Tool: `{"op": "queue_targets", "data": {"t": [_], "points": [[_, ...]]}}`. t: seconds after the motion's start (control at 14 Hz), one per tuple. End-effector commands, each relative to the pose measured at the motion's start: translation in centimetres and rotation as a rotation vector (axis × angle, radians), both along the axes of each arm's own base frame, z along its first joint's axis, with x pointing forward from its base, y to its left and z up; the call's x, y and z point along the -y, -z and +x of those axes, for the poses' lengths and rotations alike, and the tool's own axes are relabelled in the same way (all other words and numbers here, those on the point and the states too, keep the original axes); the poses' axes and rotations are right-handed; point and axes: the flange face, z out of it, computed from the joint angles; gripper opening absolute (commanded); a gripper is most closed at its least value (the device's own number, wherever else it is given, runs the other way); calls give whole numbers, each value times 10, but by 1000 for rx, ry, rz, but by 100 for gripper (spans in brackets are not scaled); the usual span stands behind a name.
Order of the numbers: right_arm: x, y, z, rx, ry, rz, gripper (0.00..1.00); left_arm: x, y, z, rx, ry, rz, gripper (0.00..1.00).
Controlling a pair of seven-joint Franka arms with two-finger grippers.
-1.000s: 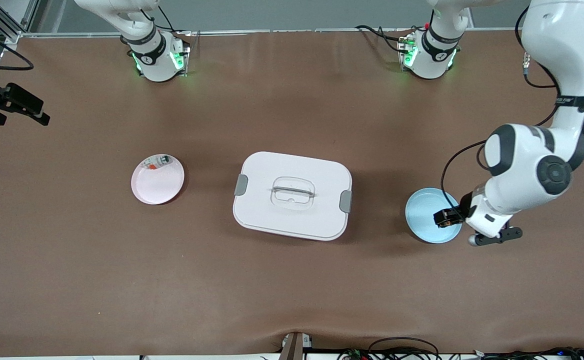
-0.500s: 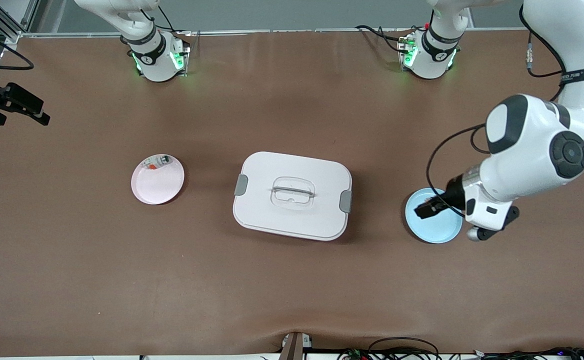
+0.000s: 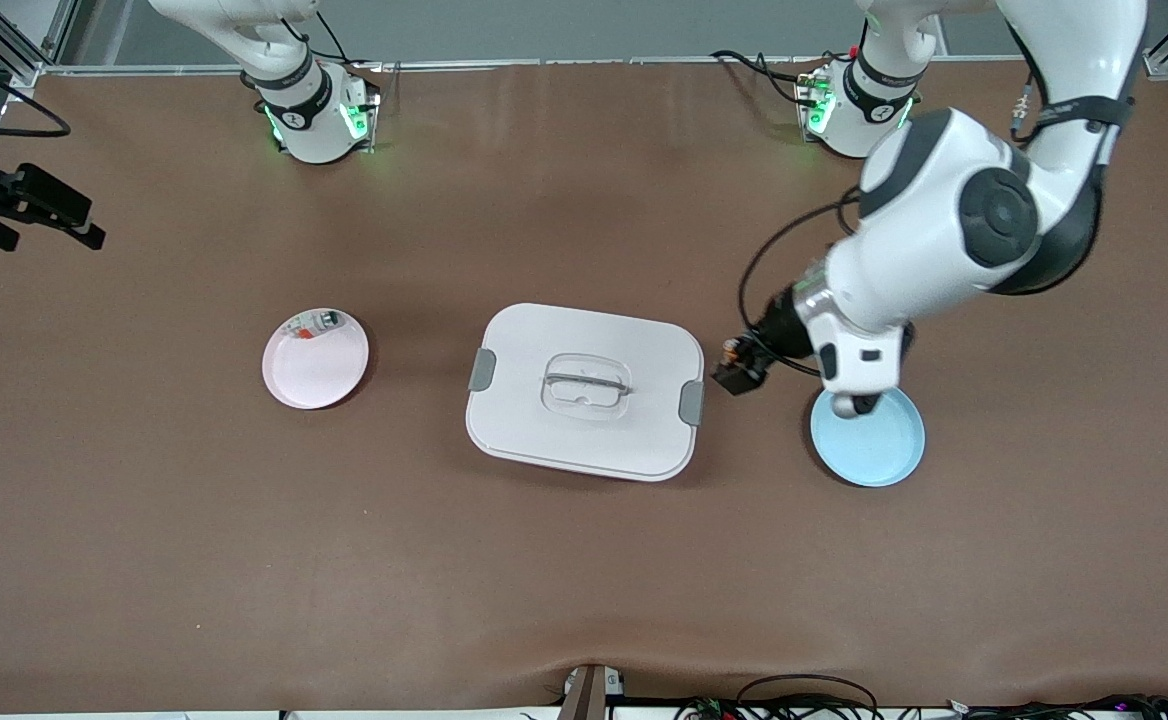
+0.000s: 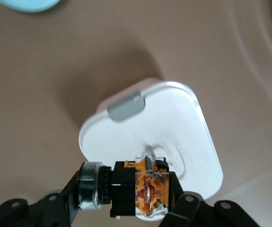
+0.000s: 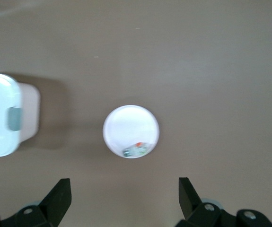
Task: Transfer orange switch to right arm and place
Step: 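Lift the switch with the left gripper and carry it toward the box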
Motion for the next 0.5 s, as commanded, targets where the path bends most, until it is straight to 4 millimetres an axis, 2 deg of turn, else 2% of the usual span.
{"op": "queue_targets", "data": {"t": [0.0, 0.21, 0.43], "points": [[-16, 8, -3, -17, -15, 114, 100, 44, -17, -18, -53, -101, -43, 0], [-31, 27, -16, -3, 94, 342, 100, 84, -39, -38, -60, -165, -80, 0], [-44, 67, -44, 28, 207, 551, 100, 125, -45, -59, -69, -261, -133, 0]]}}
